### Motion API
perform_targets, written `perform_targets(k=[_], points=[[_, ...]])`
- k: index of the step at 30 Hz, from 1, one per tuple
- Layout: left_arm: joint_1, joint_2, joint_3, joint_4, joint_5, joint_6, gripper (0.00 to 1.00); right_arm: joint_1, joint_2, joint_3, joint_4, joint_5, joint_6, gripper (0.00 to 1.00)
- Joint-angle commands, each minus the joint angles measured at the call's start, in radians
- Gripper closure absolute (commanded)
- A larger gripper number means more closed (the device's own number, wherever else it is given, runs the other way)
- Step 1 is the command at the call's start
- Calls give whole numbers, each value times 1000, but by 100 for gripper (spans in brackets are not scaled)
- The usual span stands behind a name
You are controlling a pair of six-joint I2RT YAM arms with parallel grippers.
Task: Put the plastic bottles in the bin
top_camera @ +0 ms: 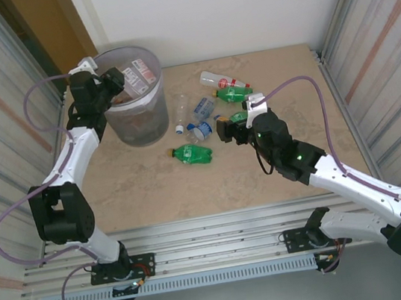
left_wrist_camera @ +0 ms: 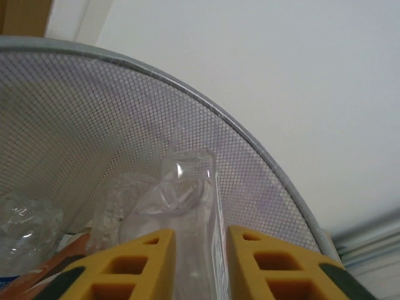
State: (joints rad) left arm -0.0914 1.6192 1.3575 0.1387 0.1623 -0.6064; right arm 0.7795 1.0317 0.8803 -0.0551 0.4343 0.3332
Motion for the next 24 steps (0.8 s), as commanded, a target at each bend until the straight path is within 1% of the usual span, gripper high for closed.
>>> perform_targets(k=[1, 5, 7, 12, 15, 18, 21, 24], points=[[3, 42, 51, 23, 86, 1, 79, 0, 14, 12, -2, 10, 25, 2], [-6, 94, 96, 26, 156, 0, 79, -2, 29, 23, -3, 3, 28, 2], [-7, 112, 107, 18, 167, -3, 79, -2, 37, 28, -3, -2, 29, 2], [-1, 119, 106, -28, 98, -3, 73, -3, 44, 34, -11, -9, 32, 2], [15, 106, 86, -68, 29, -25, 73, -5, 44, 31, -12, -9, 36, 2], [36, 81, 44, -73, -34, -56, 70, -5, 47, 28, -14, -9, 39, 2], [48, 61, 26, -84, -74, -52, 67, -5, 51, 30, -15, -6, 41, 2], [51, 49, 34, -109, -84, -30, 64, -8, 55, 30, -16, -3, 42, 2]])
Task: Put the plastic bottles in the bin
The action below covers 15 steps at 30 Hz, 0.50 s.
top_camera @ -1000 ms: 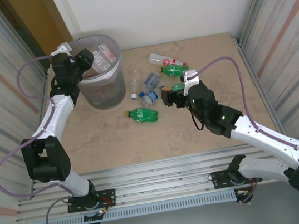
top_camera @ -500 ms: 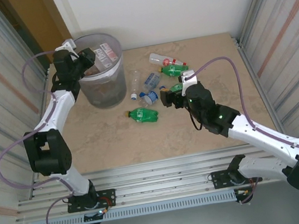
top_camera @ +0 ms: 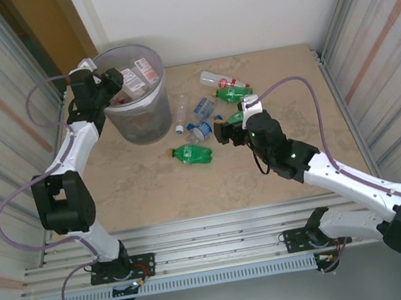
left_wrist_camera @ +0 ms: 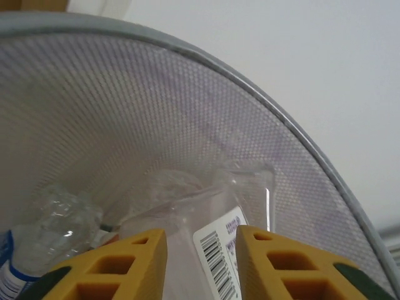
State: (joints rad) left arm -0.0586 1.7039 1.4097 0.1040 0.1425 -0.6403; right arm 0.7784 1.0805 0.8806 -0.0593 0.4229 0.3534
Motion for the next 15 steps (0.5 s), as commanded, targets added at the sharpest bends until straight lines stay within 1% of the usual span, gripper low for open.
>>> perform_targets(k=[1, 3, 9, 11, 15], points=[[19, -41, -15, -77, -61, 7, 63, -7, 6, 30, -13, 10, 24, 2], [18, -53, -16, -70, -42, 11, 61, -12, 8, 31, -18, 14, 31, 2], [13, -92, -22, 19, 97, 2, 44, -42, 15, 43, -56, 18, 72, 2], [-1, -116, -22, 23, 104, 18, 42, -55, 18, 49, -72, 6, 87, 2], [-33, -176, -44, 21, 79, 54, 39, -76, 32, 64, -111, -9, 112, 2]])
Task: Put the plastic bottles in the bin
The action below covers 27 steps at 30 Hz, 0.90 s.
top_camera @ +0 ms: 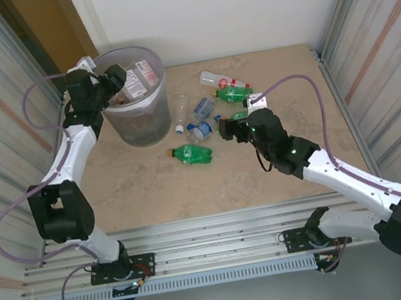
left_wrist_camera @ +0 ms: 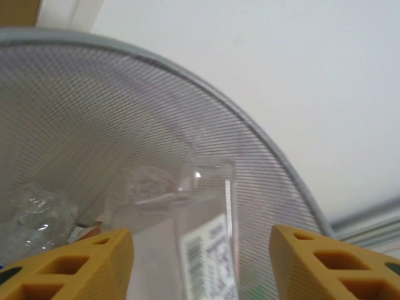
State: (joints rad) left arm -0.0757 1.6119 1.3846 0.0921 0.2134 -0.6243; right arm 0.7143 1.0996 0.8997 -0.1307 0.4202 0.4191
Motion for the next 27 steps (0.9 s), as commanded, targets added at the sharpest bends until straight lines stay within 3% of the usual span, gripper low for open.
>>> perform_targets(k=[1, 5, 16, 20, 27], points=[[-23, -102, -30, 32, 2, 45, 37, -20, 23, 54, -61, -14, 55, 2], [-46, -186, -89, 36, -29, 62, 32, -45, 88, 98, -127, -83, 62, 2], [-125, -463, -316, 11, -88, 92, 3, 4, 371, 291, -257, -262, -61, 2], [-128, -571, -435, -23, -136, 77, 1, 26, 488, 370, -316, -314, -111, 2], [-107, -771, -634, -116, -317, 63, 1, 35, 645, 440, -329, -403, -167, 2]])
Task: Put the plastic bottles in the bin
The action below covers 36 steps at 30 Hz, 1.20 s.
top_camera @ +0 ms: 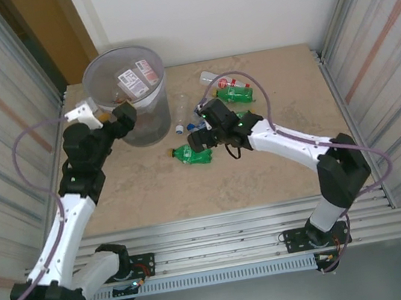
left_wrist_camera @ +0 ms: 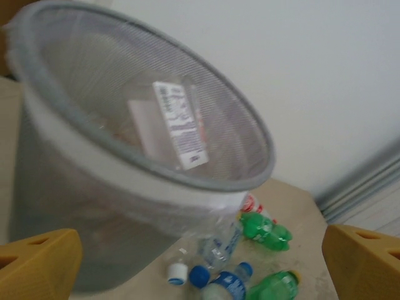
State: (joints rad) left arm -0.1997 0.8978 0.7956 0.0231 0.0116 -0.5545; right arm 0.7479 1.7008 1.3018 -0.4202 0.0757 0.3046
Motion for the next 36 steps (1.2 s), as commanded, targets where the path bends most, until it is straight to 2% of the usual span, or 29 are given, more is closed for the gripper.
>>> perform_targets(k=[1, 8, 21, 30, 36], points=[[33, -76, -64, -59, -125, -13, 1, 1, 64, 49, -43, -71, -59, 2], [133, -137, -154, -132, -72, -47, 1, 3, 174, 101, -44, -129, -82, 1], [137, -96, -215, -128, 19, -88, 1, 21, 269, 122, -65, -155, -121, 5], [138, -63, -223, -102, 35, -105, 1, 68, 291, 149, -104, -199, -152, 7], [138, -43, -224, -82, 50, -113, 1, 80, 317, 169, -95, -179, -151, 7]])
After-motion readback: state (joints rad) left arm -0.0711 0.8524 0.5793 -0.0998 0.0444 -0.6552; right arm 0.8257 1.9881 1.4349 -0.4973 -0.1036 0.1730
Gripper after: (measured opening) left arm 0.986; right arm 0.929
